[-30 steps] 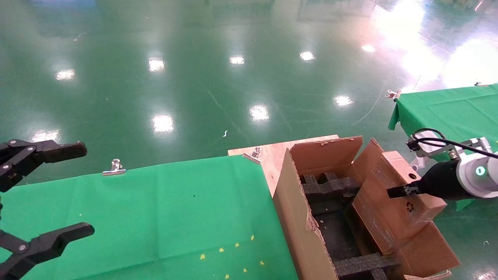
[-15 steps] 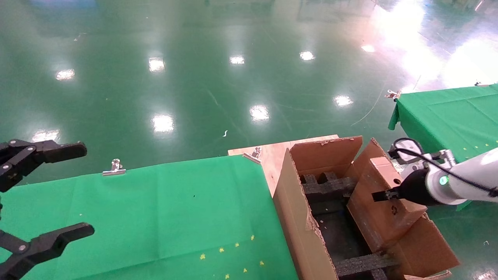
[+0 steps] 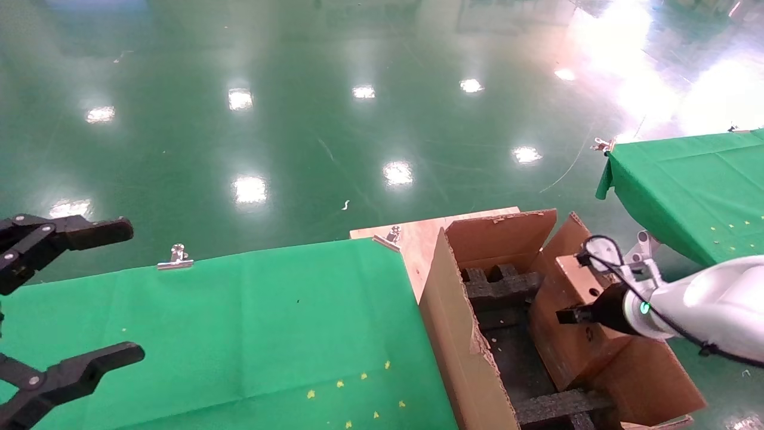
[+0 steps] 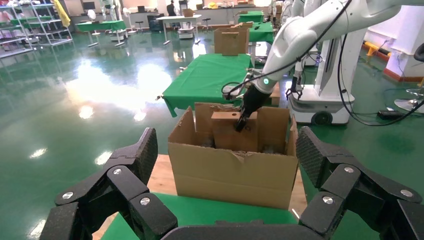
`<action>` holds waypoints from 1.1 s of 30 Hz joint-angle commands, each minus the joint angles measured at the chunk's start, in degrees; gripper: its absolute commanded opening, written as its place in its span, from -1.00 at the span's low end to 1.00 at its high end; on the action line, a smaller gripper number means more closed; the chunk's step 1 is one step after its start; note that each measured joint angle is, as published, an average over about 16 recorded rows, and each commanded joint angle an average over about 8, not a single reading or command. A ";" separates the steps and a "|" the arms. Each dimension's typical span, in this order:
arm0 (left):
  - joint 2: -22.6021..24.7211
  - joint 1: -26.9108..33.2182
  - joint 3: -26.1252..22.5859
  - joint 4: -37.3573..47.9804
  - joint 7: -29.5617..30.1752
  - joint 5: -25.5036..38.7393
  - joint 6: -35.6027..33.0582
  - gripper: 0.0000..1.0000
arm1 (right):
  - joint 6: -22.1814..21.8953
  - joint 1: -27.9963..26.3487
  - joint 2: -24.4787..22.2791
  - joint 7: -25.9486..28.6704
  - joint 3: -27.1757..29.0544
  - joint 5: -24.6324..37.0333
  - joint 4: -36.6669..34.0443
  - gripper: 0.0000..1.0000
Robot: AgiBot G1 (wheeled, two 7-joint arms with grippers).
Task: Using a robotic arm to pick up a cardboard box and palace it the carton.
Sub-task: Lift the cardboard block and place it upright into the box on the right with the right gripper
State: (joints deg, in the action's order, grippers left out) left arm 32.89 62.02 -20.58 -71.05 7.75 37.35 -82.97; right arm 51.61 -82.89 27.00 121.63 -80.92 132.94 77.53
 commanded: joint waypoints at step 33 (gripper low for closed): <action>0.00 -0.01 0.00 0.01 0.00 -0.01 0.01 1.00 | -12.07 9.67 7.20 -4.37 -3.70 -5.20 -15.43 -0.33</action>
State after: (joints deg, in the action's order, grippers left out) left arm 32.89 62.01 -20.58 -71.04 7.74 37.34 -82.97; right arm 39.80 -73.27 34.01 117.88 -84.57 128.22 62.65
